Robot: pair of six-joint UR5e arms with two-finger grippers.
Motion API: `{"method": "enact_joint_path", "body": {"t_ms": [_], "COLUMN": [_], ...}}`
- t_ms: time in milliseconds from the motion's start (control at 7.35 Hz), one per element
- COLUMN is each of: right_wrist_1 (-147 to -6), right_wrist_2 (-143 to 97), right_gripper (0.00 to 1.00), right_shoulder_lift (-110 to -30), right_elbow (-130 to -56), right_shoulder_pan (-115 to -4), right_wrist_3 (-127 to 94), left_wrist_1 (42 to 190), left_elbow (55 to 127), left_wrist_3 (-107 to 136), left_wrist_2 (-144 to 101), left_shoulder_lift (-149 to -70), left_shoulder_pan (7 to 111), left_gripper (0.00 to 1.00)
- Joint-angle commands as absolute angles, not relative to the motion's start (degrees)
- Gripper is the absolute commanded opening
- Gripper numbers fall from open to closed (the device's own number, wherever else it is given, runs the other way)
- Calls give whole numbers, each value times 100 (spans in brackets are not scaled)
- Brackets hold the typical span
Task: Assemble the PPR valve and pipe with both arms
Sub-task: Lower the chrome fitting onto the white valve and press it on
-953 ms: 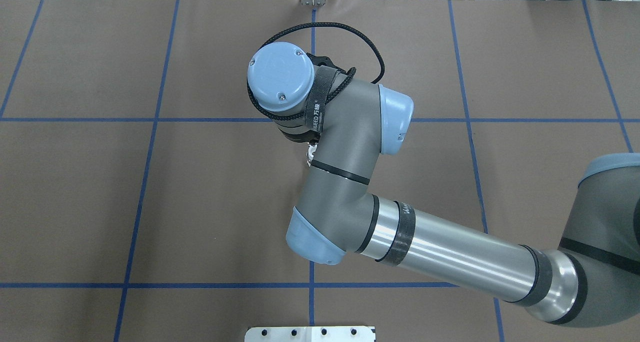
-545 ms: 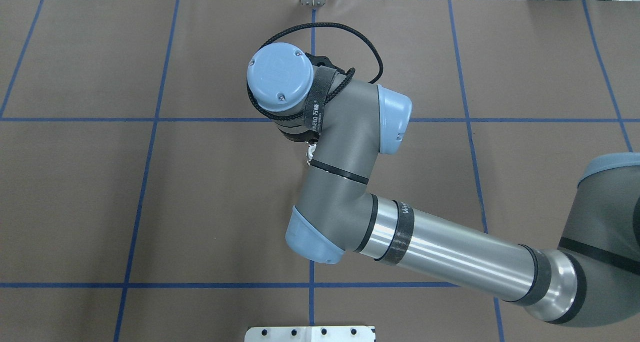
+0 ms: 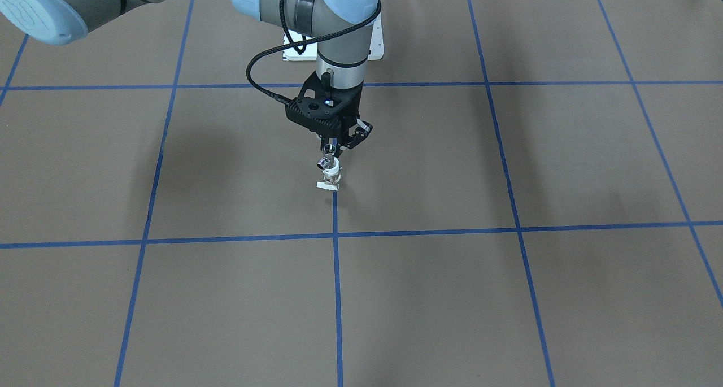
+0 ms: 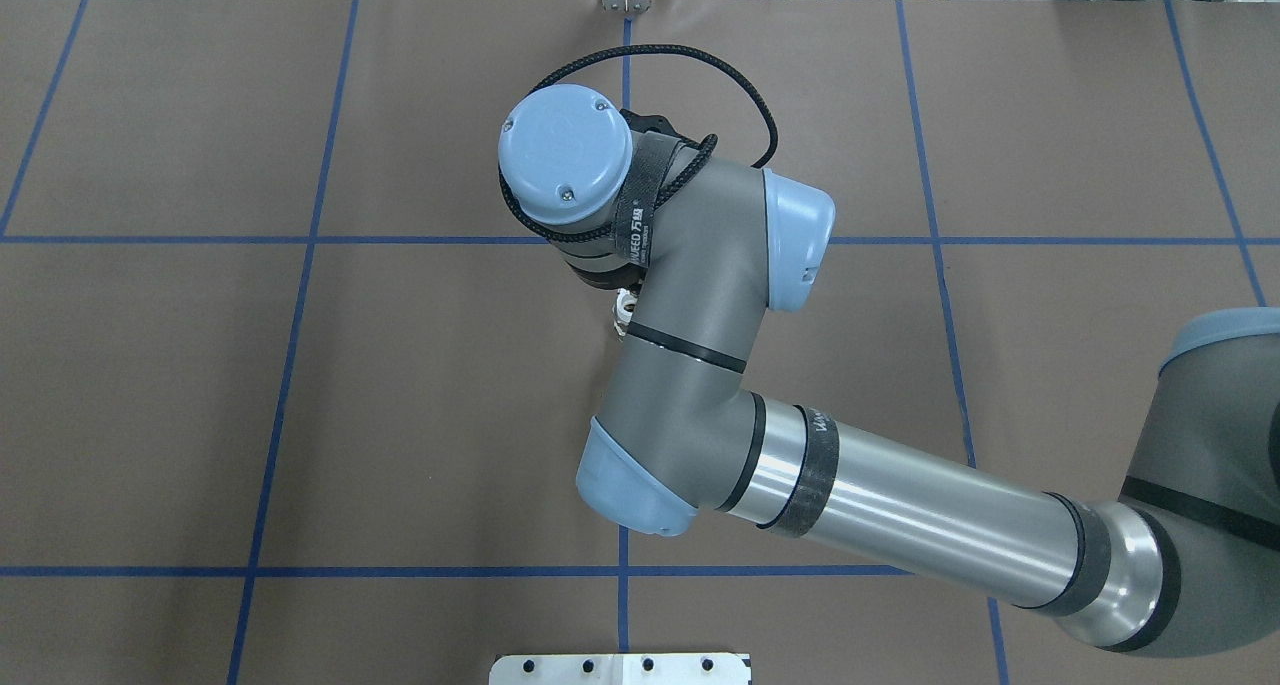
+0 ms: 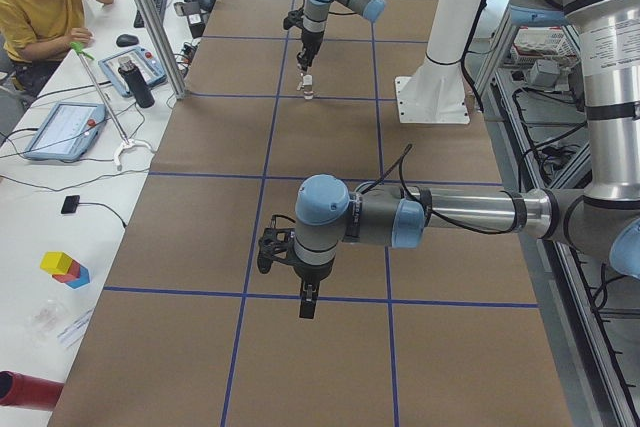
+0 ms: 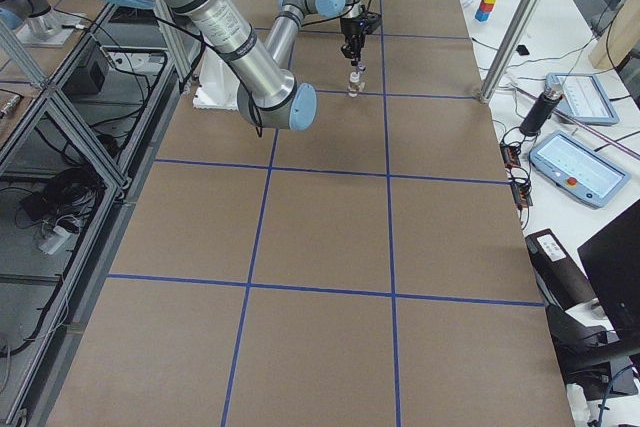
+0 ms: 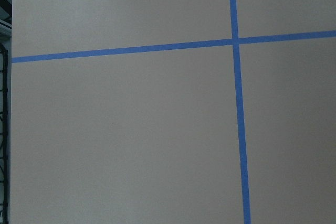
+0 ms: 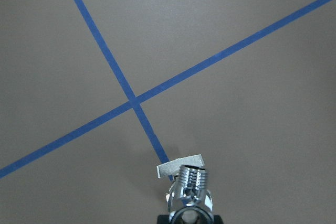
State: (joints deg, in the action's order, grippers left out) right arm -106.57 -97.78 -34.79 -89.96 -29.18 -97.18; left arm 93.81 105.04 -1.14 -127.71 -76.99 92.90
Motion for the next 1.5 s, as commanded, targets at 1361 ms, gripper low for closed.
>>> {"method": "enact_joint_path", "body": {"t_ms": [1361], "right_wrist_1": [-10644], "right_wrist_2": [-9703], "right_gripper": [0], "right_shoulder_lift": [-3559], "right_elbow": [-8930], "right_shoulder_pan": [-2751], "right_wrist_3": [-9659], "left_wrist_1": [9387], "left_elbow": [10503], "left_wrist_3": [-114], "left_wrist_2": [-12771], "left_shoulder_lift": [-7699], "left_shoulder_pan": [9290], "left_gripper": [100]}}
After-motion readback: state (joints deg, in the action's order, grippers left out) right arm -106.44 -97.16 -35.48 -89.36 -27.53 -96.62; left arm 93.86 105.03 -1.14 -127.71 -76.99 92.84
